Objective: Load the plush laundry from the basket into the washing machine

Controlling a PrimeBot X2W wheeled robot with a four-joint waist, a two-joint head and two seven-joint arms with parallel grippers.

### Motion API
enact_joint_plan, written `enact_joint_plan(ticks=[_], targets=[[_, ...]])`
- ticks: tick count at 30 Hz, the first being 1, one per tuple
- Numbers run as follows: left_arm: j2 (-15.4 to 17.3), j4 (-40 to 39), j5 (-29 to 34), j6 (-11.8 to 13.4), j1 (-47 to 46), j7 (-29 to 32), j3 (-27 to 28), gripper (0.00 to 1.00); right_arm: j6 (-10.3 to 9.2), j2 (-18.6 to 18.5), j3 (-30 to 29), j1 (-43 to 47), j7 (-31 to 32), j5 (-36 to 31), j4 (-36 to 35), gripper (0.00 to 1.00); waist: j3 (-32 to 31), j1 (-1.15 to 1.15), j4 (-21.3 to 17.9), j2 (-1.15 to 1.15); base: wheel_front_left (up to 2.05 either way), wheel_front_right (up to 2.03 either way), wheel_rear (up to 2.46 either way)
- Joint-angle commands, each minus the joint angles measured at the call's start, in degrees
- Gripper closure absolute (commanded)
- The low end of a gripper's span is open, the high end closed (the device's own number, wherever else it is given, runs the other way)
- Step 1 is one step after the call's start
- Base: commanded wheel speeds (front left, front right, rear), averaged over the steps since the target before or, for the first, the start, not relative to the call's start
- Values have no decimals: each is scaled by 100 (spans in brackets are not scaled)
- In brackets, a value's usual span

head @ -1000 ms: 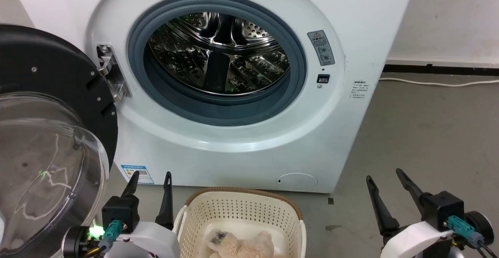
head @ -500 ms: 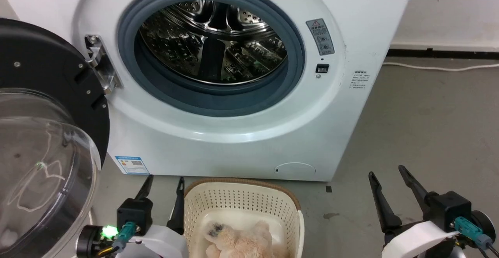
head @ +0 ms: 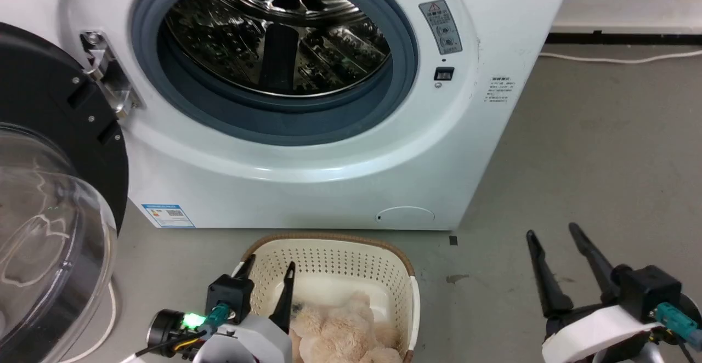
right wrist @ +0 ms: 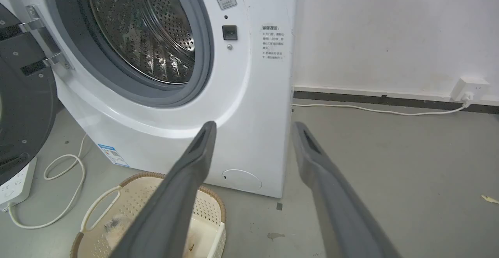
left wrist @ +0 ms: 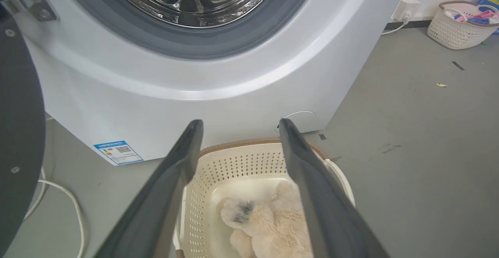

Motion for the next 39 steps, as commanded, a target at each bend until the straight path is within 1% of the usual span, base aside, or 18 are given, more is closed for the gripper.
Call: enact_joint_plan(ticks=[1,8,14,19,29,32,39], targets=[[46,143,-56,-31,-132,-38,-74,0,2,-1,-36,-116,-52,84,-22,0,48,-1,-29,0,0,0,0],[76,772,-261,-72,-383,1,-295,0,2,-2,-68,-175,-136,218,-25,0,216,-1,-109,0,0,0,0],[87,1181,-475,-108,-575,28,-605,0,2,-2,-95,-233,-208,342,-52,0,386,-1,-169,0,0,0,0],[141,1542,-629,-137,-742,178,-925,0,3,-2,-113,-270,-267,454,-75,0,530,-1,-213,0,0,0,0],[177,2219,-1077,-196,-984,441,-1373,0,3,-2,-133,-342,-387,673,-105,0,800,-1,-298,0,0,0,0],[229,2384,-1280,-214,-1045,546,-1474,0,3,-3,-126,-363,-423,736,-119,0,877,-1,-326,0,0,0,0],[369,2747,-1593,-255,-1264,584,-1768,0,3,-3,-109,-405,-506,864,-183,0,1083,-1,-390,0,0,0,0]])
